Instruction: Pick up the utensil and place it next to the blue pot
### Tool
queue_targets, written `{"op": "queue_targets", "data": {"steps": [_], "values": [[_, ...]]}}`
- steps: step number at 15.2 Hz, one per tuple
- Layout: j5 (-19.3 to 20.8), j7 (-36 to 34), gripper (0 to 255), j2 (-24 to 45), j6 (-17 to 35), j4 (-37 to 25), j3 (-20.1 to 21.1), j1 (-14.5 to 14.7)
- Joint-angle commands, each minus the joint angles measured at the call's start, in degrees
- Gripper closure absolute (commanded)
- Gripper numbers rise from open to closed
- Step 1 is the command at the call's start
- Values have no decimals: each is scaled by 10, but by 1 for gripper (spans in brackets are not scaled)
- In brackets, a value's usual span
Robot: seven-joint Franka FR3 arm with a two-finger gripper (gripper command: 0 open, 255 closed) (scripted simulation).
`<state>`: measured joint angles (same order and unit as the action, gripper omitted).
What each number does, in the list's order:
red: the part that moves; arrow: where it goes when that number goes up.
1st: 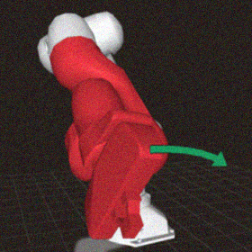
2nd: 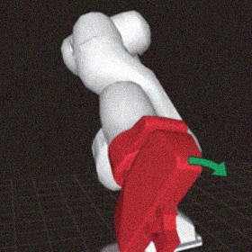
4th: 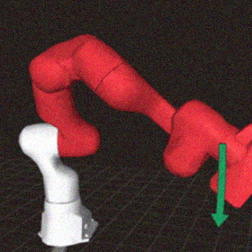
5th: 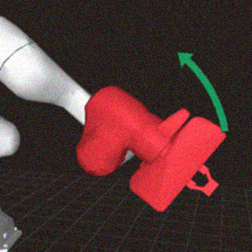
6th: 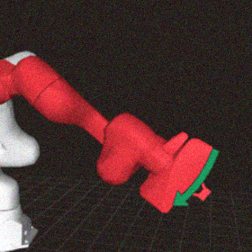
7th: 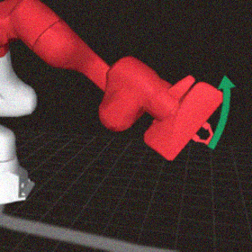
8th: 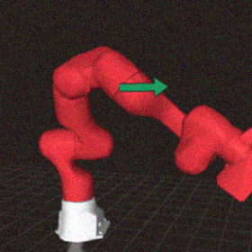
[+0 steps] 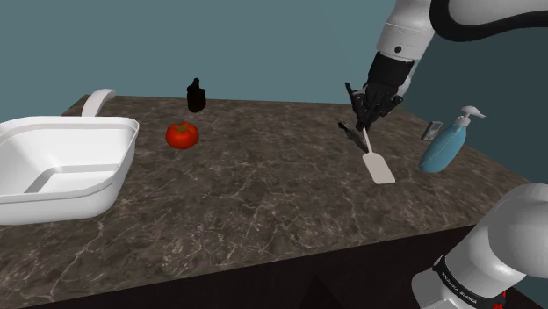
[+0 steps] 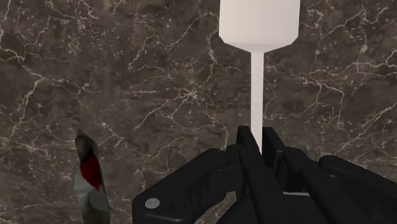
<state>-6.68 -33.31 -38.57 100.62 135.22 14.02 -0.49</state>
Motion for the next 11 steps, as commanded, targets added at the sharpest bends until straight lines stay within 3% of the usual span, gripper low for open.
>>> {"op": "queue_targets", "data": {"steps": [1,11], "values": [[1,0,255,2,-16,-18,-1,-1],[7,-129,255,181,13,-172,114,1]]}}
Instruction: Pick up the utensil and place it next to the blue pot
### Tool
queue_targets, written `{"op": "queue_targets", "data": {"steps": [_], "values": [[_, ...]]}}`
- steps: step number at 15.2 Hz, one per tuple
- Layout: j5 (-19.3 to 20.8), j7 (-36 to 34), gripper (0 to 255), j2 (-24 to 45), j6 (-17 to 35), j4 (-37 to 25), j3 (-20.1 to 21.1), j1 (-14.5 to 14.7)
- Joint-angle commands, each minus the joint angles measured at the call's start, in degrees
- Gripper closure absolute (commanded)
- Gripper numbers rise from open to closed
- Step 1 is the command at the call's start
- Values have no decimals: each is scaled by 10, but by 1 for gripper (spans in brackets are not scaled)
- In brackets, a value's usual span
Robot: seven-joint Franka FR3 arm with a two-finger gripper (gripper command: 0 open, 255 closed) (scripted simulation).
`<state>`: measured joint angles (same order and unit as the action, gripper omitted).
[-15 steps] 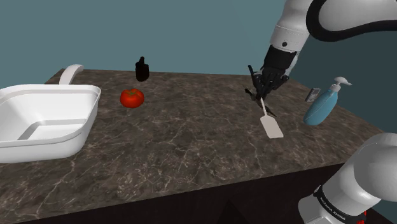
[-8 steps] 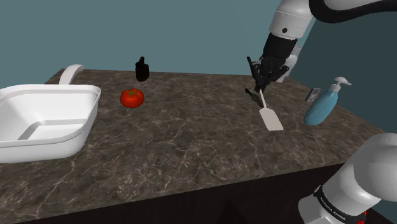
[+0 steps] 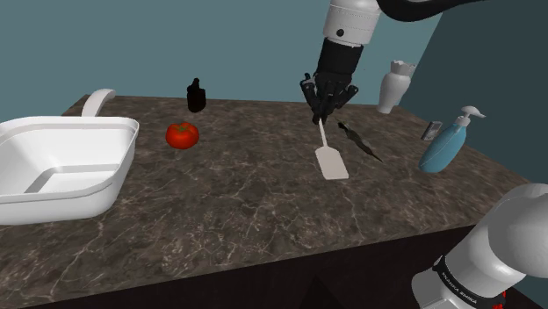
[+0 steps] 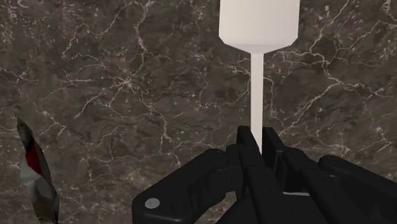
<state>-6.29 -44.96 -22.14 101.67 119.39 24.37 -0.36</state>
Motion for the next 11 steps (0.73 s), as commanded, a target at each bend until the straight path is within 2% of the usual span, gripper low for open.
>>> {"op": "queue_targets", "data": {"steps": [1,7,11], "values": [[9,-27,255,37,4,-32,21,0],[69,-121,255,174,-5,-164,87,8],[133,-188,255,282,-30,-273,119,35]]}}
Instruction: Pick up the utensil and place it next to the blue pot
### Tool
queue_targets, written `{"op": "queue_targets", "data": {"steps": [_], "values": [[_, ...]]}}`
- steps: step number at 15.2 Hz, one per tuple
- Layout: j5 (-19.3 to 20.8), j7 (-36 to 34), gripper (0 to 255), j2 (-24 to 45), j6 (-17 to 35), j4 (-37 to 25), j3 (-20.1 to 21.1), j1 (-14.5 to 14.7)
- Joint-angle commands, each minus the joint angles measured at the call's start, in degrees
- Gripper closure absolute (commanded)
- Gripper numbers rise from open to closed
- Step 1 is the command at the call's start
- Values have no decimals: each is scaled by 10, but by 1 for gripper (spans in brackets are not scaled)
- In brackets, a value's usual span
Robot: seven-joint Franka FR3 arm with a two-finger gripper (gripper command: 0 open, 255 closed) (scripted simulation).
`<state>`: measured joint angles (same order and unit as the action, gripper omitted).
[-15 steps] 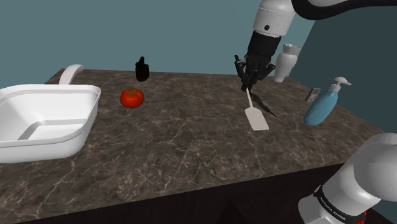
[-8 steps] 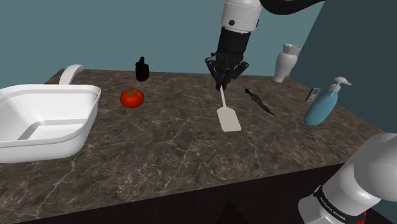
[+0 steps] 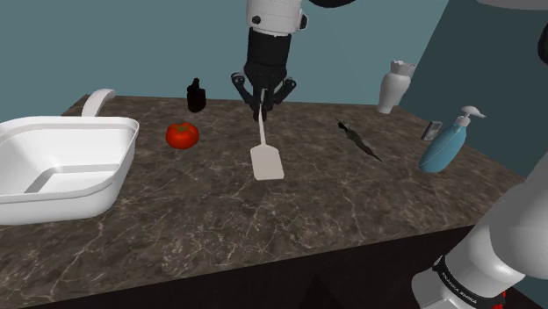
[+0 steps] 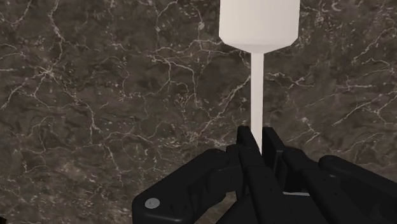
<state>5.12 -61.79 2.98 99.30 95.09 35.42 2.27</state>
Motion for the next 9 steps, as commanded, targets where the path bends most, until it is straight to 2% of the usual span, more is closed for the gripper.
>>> {"op": "queue_targets", "data": {"steps": [1,5,7,9], "values": [[37,-35,255,59,-15,-60,13,21],[109,-86,255,179,-66,-206,18,88],[144,-101,255,245,-102,-299,11,134],[181,-106,255,322,-151,-424,-2,194]]}}
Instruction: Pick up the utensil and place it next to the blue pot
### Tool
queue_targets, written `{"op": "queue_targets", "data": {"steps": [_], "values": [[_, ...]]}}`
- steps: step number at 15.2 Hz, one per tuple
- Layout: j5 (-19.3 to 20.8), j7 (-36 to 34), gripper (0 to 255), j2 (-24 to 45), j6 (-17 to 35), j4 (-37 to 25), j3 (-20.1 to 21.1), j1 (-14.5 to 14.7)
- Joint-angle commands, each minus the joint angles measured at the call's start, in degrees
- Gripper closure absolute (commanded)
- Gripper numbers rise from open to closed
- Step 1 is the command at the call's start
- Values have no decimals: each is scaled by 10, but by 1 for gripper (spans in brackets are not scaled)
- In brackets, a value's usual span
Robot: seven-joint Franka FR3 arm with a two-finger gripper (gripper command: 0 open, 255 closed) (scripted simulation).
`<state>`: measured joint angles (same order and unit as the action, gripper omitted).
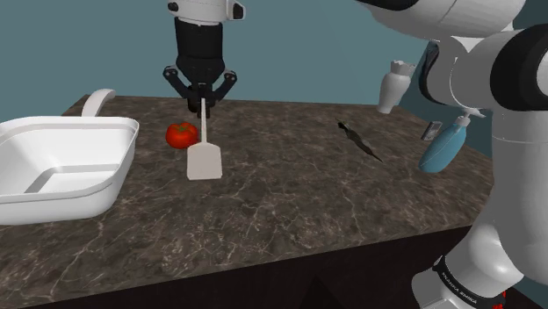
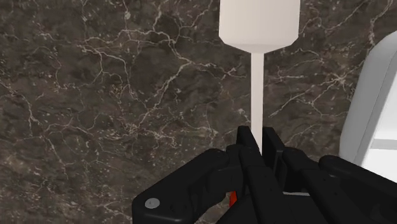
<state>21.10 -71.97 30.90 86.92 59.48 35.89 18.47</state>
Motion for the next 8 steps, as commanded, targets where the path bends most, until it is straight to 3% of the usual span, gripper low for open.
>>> {"op": "queue_targets", "data": {"steps": [1,8], "values": [[22,-4,255,48,-30,-77,-9,37],[10,-14,255,21,43,28,-4,4]]}}
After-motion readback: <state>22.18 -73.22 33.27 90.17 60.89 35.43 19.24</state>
